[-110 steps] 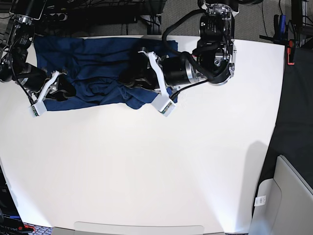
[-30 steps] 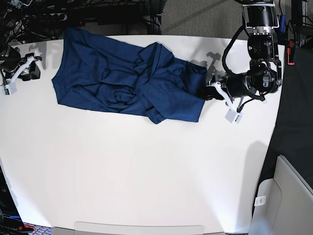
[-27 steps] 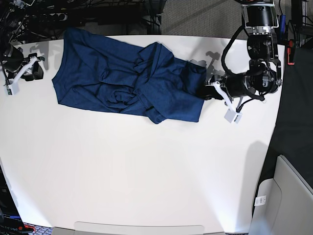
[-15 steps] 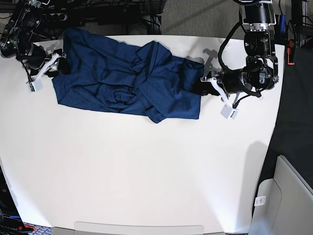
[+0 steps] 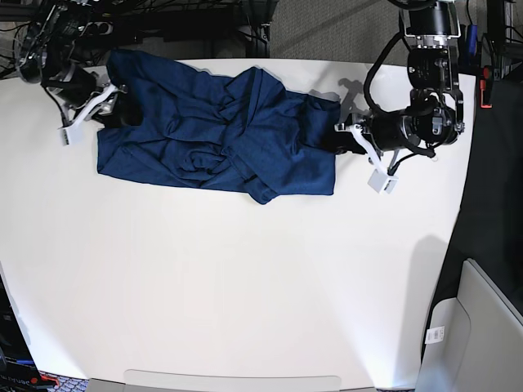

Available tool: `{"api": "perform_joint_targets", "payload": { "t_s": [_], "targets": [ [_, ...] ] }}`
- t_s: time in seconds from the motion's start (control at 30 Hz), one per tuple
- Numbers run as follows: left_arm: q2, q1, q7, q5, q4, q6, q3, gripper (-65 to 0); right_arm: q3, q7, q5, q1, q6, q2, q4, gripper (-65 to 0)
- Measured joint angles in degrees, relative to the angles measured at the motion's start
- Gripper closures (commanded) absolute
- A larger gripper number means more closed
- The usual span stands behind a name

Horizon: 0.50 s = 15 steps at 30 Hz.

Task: Fold the T-shirt properly
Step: 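Grasp the collar end of the shirt with the right gripper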

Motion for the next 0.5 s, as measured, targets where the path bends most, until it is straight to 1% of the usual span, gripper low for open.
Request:
{"api": "perform_joint_targets", "payload": {
  "t_s": [0.27,0.3,0.37,0.43,0.5],
  "targets": [
    [0.04,0.02,-0.02,0.0,0.0,-0.02,0.0,-0.4,0.11,0.22,0.87,0.07,0.02,-3.96,-0.31,-34.1],
    [0.0,0.02,0.0,0.0,0.0,-0.02,0.0,-0.4,0.13,0.39,1.25,0.42,0.44,-4.5,-1.07,-34.1],
    [0.15,0.0,-0.02,-0.02,0.0,-0.02,0.0,-0.4,-0.07,0.61,1.9,1.84,1.07,-5.03,-3.3,-34.1],
    [0.57,0.02,0.02,0.04,0.0,-0.02,0.0,-0.4,-0.13,1.03,3.8,3.06,1.27,-5.09,-5.99,-34.0],
    [0.81,0.0,0.0,-0.02,0.0,-0.02,0.0,-0.4,-0.2,1.01,3.67,3.67,1.4,-5.44,-6.71,-33.9]
  ]
}}
